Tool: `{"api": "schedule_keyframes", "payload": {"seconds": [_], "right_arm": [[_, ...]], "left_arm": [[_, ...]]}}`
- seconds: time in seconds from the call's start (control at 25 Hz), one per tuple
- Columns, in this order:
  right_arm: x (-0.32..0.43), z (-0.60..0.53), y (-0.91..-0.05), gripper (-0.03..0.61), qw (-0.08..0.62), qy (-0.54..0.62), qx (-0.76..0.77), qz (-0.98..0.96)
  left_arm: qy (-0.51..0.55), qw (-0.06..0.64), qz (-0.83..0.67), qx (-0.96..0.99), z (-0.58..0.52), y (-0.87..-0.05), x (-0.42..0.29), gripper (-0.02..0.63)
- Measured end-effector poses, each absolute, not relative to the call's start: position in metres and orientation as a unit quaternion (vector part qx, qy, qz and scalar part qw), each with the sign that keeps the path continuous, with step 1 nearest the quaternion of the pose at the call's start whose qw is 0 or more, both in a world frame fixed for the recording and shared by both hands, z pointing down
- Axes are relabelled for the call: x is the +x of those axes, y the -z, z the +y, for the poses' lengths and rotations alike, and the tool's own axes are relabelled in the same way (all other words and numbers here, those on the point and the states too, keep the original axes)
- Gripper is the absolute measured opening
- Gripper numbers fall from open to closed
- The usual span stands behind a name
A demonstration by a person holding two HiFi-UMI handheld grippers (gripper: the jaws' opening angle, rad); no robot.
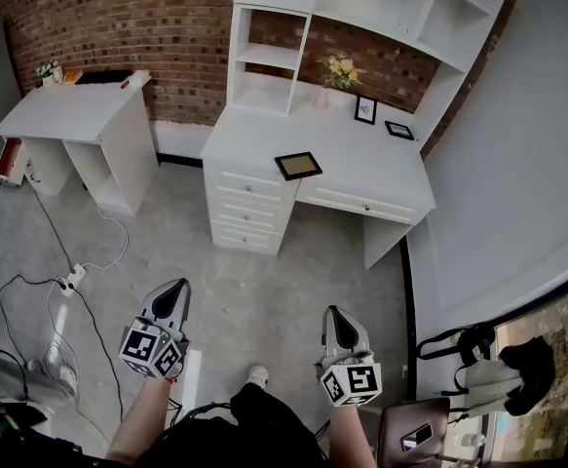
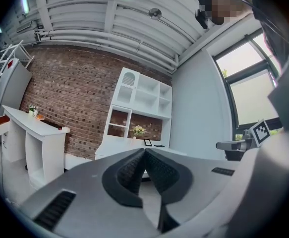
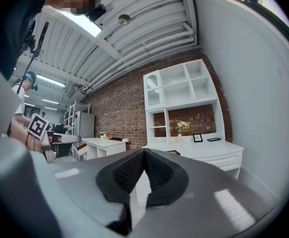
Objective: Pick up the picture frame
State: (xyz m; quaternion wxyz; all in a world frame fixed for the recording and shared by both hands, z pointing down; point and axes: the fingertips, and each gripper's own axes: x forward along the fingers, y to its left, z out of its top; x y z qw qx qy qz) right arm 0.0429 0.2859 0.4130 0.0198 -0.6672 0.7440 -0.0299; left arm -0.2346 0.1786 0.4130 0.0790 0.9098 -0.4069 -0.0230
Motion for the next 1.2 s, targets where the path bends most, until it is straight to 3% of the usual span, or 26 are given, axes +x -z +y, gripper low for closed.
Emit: {"api": "schedule_keyframes", "payload": {"seconds": [0.72,1.2], "right_arm": [[0.111,0.182,-0.429,0.003,0.025,0.049,-0.644,0.763],[0.114,0.154,-0.442,0.003,0.036,0.069,-0.632,0.771]], "left_arm": [[0.027,0.076,-0.420,0.904,0.084,-0.413,-0.157,0.003],[0.012,0.074,-0.437,0.896,0.063,-0.419,-0.158,0.003]]}}
